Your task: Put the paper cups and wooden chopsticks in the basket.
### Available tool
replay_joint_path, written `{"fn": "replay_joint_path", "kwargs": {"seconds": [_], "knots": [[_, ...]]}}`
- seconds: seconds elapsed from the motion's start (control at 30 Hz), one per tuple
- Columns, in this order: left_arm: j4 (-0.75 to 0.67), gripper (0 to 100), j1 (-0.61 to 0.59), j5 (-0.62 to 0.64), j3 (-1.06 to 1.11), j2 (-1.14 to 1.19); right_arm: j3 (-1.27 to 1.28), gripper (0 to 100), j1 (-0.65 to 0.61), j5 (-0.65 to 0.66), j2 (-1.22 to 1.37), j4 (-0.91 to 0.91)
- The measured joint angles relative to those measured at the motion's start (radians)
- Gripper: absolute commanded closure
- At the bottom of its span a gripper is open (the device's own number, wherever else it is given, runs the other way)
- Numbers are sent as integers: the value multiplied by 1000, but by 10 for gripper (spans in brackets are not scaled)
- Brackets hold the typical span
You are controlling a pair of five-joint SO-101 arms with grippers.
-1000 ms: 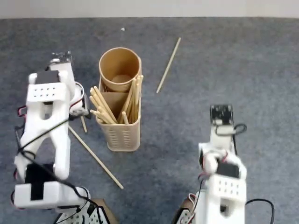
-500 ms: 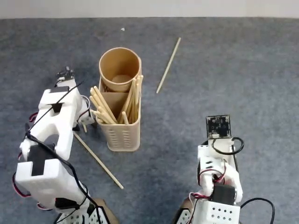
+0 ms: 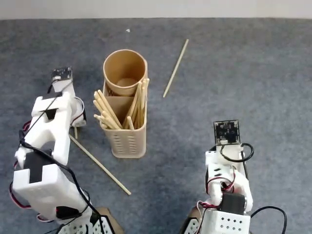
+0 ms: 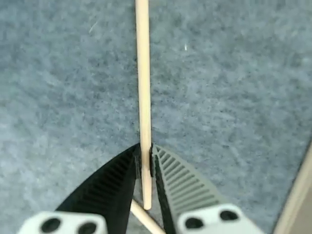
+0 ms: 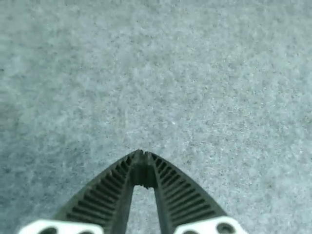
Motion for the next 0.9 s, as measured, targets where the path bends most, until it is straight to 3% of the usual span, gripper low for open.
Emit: {"fn": "replay_joint_path", "kwargs": {"seconds": [0.3,0.47,0.7,0.9], "knots": [[3,996,-15,-89,-141,2,2,993,0,0,0,-48],[152,996,5,-92,-341,-133,2,993,0,0,0,-48],[327,996,183,-94,-448,-542,2,993,0,0,0,-51],[265,996,416,-94,-304,-885,2,993,0,0,0,-51]]}}
